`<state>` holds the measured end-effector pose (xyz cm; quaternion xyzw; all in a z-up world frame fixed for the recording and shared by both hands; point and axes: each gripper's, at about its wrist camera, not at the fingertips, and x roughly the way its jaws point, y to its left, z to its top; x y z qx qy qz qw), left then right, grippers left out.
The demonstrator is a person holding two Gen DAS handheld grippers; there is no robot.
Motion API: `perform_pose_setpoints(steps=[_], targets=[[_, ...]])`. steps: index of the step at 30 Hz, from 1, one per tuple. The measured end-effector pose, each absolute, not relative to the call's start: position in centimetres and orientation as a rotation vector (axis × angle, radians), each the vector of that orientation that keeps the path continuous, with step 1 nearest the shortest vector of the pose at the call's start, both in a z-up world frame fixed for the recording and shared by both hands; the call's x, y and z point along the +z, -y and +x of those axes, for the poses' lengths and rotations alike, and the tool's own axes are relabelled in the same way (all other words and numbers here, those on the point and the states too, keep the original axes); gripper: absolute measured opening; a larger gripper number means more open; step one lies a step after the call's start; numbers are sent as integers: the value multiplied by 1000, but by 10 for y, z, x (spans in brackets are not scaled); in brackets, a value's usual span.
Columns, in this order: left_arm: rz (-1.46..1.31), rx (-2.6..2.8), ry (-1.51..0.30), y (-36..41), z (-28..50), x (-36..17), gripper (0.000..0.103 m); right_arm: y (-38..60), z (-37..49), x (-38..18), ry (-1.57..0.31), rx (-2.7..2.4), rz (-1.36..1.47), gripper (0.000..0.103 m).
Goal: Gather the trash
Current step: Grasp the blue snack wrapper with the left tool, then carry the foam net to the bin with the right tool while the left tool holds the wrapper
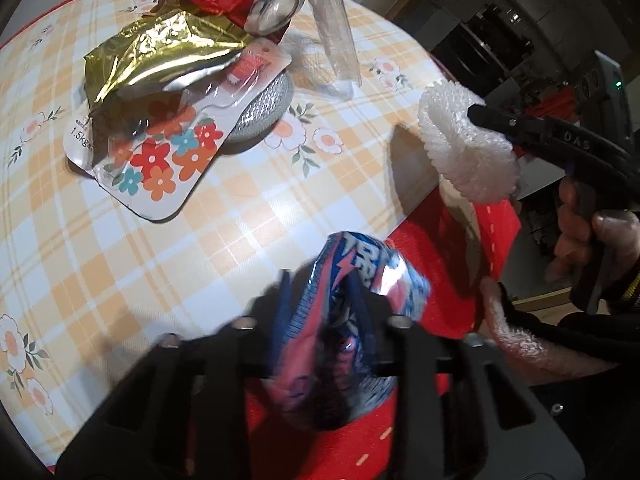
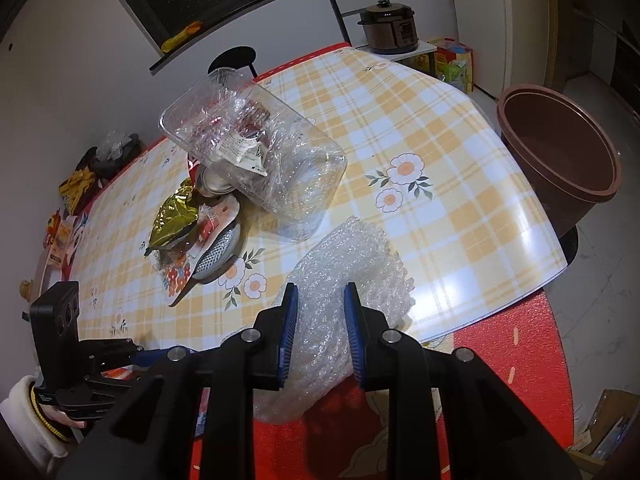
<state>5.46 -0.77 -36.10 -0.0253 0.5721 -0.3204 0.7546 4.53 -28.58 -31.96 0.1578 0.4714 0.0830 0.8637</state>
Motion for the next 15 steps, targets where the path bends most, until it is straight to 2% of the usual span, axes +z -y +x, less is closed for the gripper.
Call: perform_pose_setpoints(steps=[6, 15], targets=[[-136, -615, -1149, -17, 51, -333, 10, 287, 46, -313, -967, 177, 329, 24], [-228, -376, -1015, -48, 40, -304, 8, 284, 46, -309, -946, 198, 328, 24]])
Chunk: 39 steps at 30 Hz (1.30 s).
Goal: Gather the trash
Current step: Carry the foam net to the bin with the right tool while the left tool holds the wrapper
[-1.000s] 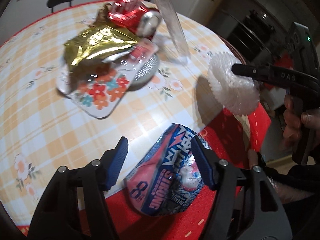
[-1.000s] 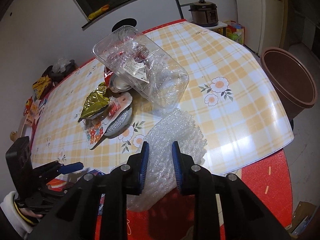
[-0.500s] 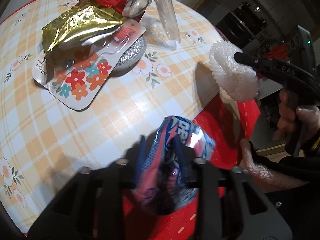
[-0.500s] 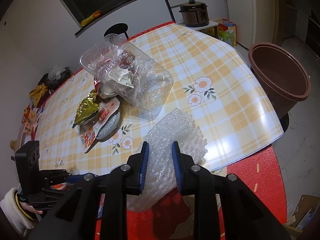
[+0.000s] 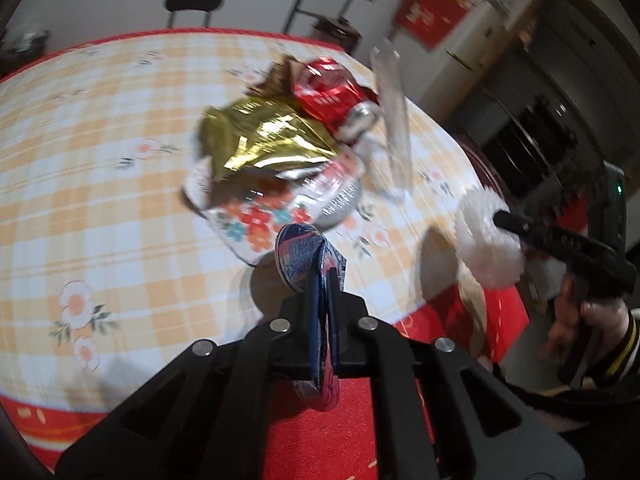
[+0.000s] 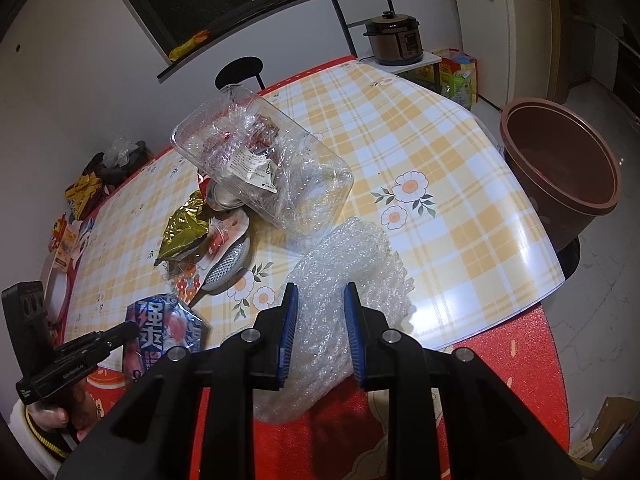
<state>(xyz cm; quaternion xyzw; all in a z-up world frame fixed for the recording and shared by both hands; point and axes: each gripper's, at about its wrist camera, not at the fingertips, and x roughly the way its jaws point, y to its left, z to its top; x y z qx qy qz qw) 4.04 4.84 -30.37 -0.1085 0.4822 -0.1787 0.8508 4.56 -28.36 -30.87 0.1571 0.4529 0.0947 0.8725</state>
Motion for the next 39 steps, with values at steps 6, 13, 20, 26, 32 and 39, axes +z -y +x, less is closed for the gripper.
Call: perform_pose_setpoints(steps=[6, 13, 20, 26, 32, 39], targets=[[-246, -295, -940, -52, 30, -286, 8, 278, 45, -300, -914, 222, 306, 24], [-248, -251, -829, -49, 22, -254, 8, 279, 45, -286, -864, 260, 253, 24], [-273, -220, -736, -35, 21, -223, 8, 299, 47, -274, -824, 281, 226, 24], [-292, -185, -683, -13, 22, -200, 8, 335, 58, -266, -805, 284, 232, 24], [-307, -160, -644, 14, 30, -184, 8, 379, 73, -262, -788, 270, 254, 24], [-293, -161, -620, 60, 45, -173, 8, 445, 93, -265, -777, 221, 298, 24]])
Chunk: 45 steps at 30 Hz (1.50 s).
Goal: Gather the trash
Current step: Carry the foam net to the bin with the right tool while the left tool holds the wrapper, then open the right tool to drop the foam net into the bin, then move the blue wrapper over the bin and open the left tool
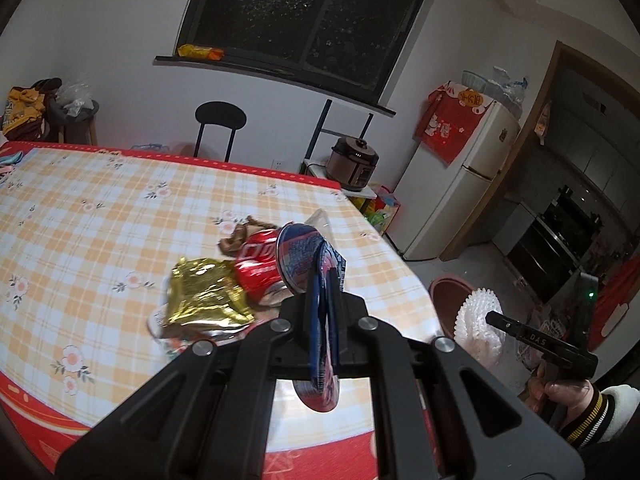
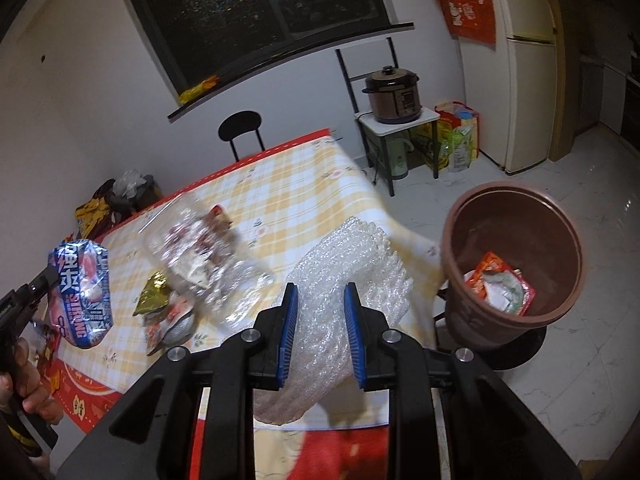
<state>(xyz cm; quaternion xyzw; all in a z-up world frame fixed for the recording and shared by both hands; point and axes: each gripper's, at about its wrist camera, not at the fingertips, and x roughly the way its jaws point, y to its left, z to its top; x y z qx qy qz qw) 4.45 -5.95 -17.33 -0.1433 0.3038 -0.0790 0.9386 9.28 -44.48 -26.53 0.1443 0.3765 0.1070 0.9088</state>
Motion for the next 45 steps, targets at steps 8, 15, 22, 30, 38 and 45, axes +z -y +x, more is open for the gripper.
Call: perform_pose_setpoints(steps=[8, 15, 22, 30, 38, 45], targets=[[-302, -122, -599, 108, 58, -169, 8, 539, 125, -279, -775, 133, 313, 24], [-323, -60, -604, 138, 66, -169, 8, 609, 165, -298, -805, 58, 295, 24], [-305, -25, -610, 164, 71, -160, 8, 645, 206, -316, -842, 21, 322, 28], [-271, -46, -609, 196, 88, -148, 8, 659, 221, -319, -863, 40, 351, 54], [-225, -137, -626, 241, 115, -145, 8, 682, 211, -283, -763, -8, 311, 94], [-183, -284, -648, 298, 147, -145, 8, 715, 184, -237, -657, -39, 242, 98]])
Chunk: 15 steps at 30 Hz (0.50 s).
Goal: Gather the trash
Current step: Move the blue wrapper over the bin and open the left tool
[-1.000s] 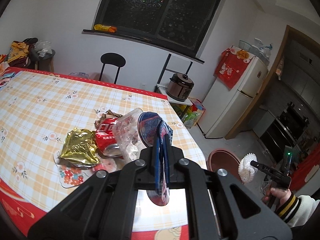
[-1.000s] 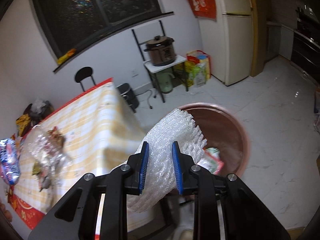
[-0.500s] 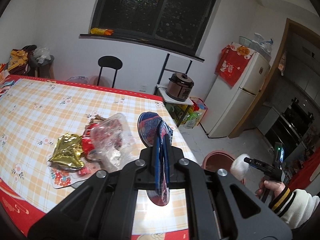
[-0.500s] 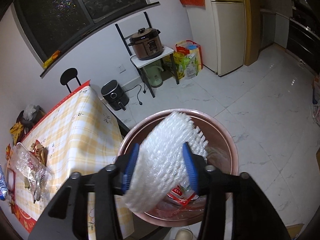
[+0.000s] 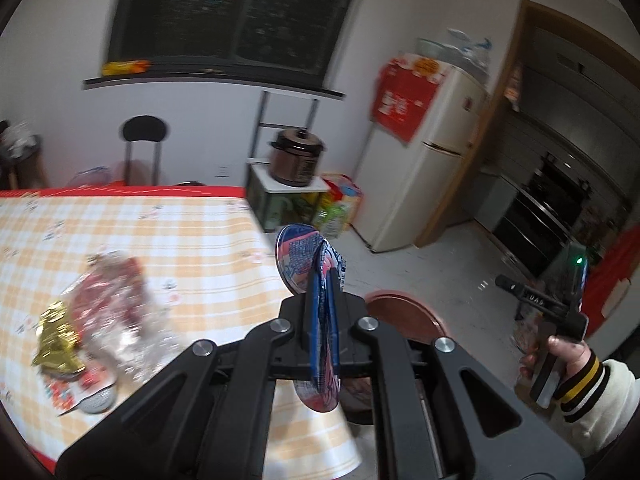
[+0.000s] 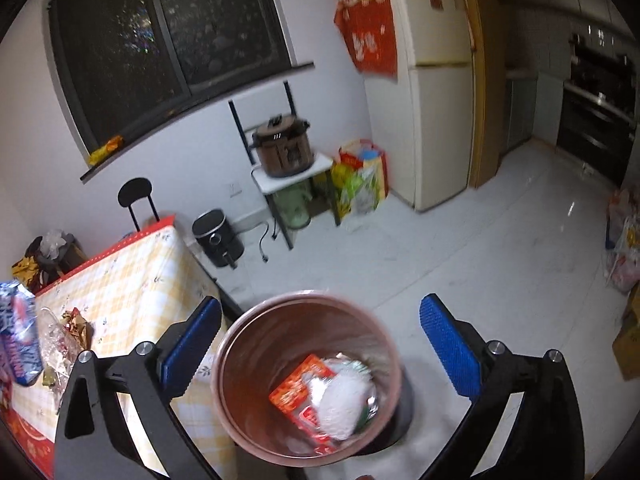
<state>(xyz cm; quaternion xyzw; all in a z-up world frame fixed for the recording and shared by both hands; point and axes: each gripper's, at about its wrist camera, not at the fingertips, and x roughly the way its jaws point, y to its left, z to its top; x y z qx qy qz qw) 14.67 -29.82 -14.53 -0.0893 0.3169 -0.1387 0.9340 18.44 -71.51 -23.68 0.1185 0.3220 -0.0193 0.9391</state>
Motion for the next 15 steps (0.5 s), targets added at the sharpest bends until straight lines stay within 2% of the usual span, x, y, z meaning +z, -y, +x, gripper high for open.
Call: perform_pose_setpoints(steps=[7, 15], targets=[[-136, -432, -693, 363, 175, -160, 8, 758, 143, -211, -593, -136, 223, 98], [-87, -548, -778, 431, 207, -190, 8, 804, 92, -210, -587, -240, 235, 98]])
